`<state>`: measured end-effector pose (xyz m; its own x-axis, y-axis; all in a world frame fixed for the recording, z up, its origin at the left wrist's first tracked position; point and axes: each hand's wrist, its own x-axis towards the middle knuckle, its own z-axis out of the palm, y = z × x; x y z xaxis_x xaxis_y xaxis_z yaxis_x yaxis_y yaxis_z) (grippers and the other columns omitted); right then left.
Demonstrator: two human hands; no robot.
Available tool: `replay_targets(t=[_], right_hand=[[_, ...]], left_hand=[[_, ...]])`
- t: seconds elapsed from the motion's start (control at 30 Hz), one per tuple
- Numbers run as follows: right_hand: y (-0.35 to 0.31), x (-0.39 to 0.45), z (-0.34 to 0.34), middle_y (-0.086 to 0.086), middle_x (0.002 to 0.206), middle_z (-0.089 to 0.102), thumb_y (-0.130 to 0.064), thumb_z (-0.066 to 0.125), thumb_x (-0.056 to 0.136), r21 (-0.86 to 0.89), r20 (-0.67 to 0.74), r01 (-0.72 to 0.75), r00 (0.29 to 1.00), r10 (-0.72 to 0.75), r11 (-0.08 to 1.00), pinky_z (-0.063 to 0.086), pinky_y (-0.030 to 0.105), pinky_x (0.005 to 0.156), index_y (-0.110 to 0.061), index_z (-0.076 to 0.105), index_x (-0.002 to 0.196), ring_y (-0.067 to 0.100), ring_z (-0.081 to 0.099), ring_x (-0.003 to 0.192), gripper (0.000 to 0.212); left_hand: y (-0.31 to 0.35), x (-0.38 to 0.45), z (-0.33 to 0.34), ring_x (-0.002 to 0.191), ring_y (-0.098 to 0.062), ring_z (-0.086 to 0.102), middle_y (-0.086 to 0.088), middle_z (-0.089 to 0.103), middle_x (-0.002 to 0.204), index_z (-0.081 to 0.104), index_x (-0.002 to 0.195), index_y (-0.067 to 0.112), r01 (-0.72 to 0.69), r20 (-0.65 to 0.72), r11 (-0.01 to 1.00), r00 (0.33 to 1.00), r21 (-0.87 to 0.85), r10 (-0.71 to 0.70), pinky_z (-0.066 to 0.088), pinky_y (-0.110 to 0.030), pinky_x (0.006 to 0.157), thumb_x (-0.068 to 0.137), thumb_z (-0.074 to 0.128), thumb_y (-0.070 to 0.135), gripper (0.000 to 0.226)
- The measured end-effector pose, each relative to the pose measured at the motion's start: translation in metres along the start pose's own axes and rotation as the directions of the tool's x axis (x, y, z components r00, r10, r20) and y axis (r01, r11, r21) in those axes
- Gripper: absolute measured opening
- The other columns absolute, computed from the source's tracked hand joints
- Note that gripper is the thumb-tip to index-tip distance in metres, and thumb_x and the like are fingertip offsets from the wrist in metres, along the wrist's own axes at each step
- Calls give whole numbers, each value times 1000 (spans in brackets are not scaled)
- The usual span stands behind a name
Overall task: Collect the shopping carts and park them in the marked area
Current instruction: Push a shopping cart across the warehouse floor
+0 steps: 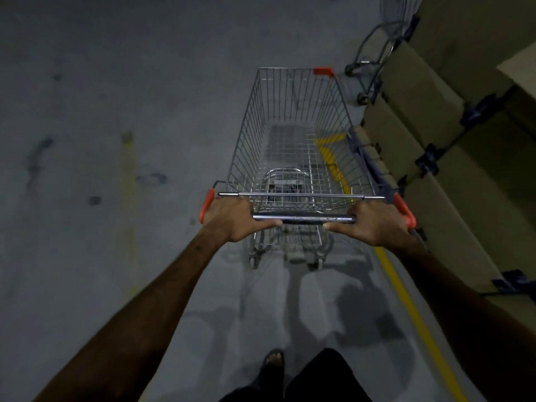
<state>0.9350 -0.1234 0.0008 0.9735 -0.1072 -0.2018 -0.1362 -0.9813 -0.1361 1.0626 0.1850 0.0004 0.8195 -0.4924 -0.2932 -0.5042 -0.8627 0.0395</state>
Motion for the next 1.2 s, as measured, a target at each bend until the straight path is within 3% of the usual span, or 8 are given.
replay_targets(t=[0.23,0.37,0.67,0.73,0.8,0.93,1.07,1.2], right_hand=[[47,157,-30,-2,65,62,-110,25,66,-33,-19,8,1000,-9,999,56,42,79,-25,59,59,22,66,70,92],[78,258,-52,0,62,61,-109,23,68,-44,-43,53,998,-55,998,54,39,73,-23,58,58,21,63,64,94],[134,476,-118,4,100,77,-105,27,74,-86,52,97,994,-93,992,48,47,97,-28,77,96,26,72,100,94],[143,521,-129,4,101,77,-108,22,71,-62,81,125,989,-120,990,50,44,92,-29,74,96,26,72,98,98],[152,563,-139,5,98,76,-108,24,70,-49,94,138,987,-133,989,51,39,83,-28,69,88,28,72,94,94],[170,656,-152,6,104,76,-109,23,67,-49,127,111,986,-104,993,53,40,88,-30,76,109,27,70,93,104],[187,756,-170,2,86,70,-112,28,62,-58,176,33,984,-22,998,44,38,80,-25,66,74,23,64,82,95],[206,852,-191,1,77,68,-109,30,66,-60,136,48,990,-39,997,46,34,74,-23,61,64,24,68,79,92]], left_hand=[[-19,156,-43,99,-23,69,5,74,89,61,65,29,-15,-20,1000,1000,1,15,24,-62,120,60,11,116,100],[-31,255,-70,105,-23,70,5,76,98,80,90,31,32,-17,999,999,7,-32,23,-61,121,56,9,117,117],[-51,452,-149,128,-27,63,3,74,130,75,124,40,71,18,997,997,-41,-70,20,-62,125,62,15,115,114],[-58,493,-163,127,-27,64,3,74,130,73,128,42,81,19,995,997,-50,-80,20,-61,125,63,16,115,114],[-69,534,-172,121,-27,66,2,76,122,77,118,39,88,21,995,996,-48,-87,22,-61,124,61,15,115,114],[-93,627,-190,107,-25,69,2,78,104,80,93,31,84,-3,996,996,-18,-84,27,-58,119,56,10,117,117],[-117,727,-215,101,-25,69,2,75,95,77,88,28,63,-22,998,998,-2,-63,26,-58,119,56,10,117,115],[-141,827,-250,117,-26,68,2,76,123,76,124,36,14,-21,1000,1000,7,-14,28,-55,119,61,15,115,118]])
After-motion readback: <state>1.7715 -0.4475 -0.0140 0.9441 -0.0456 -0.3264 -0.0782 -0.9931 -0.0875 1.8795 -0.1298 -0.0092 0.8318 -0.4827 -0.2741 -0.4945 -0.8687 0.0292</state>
